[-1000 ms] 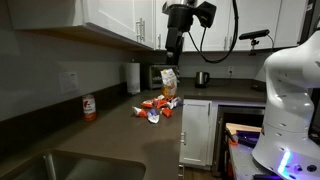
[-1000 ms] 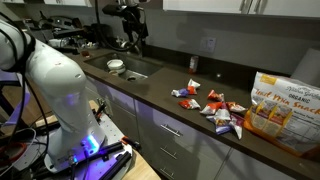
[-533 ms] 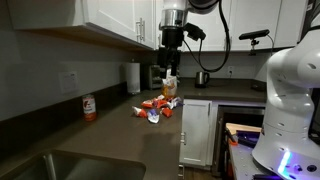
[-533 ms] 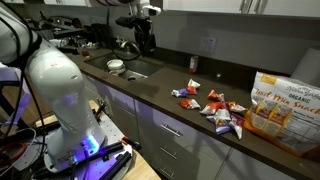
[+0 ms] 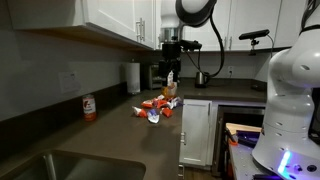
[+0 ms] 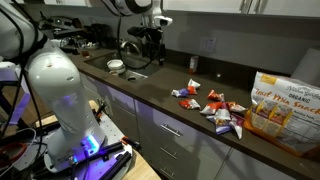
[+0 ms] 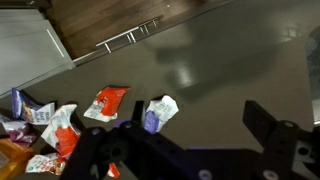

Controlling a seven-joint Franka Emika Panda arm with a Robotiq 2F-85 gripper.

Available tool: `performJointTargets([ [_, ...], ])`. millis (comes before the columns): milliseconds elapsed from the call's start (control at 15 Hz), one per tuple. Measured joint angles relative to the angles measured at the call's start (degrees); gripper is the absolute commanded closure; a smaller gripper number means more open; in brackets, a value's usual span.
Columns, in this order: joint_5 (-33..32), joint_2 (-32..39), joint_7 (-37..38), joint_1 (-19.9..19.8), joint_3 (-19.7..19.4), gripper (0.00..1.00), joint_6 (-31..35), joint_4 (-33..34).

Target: Move one orange and white packet to the left side of the countertop

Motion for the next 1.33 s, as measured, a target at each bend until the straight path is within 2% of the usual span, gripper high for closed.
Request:
performJointTargets([
  [533,-2.43,9.36,2.3,-5.46,-5.05,0.0,5.29,1.86],
  [933,-2.46,19.93,7.68,-6.0,-7.27,0.0,6.82,6.19],
  [1333,-3.77,29.15,11.0,-5.78,-9.93,0.0,12.58,9.19],
])
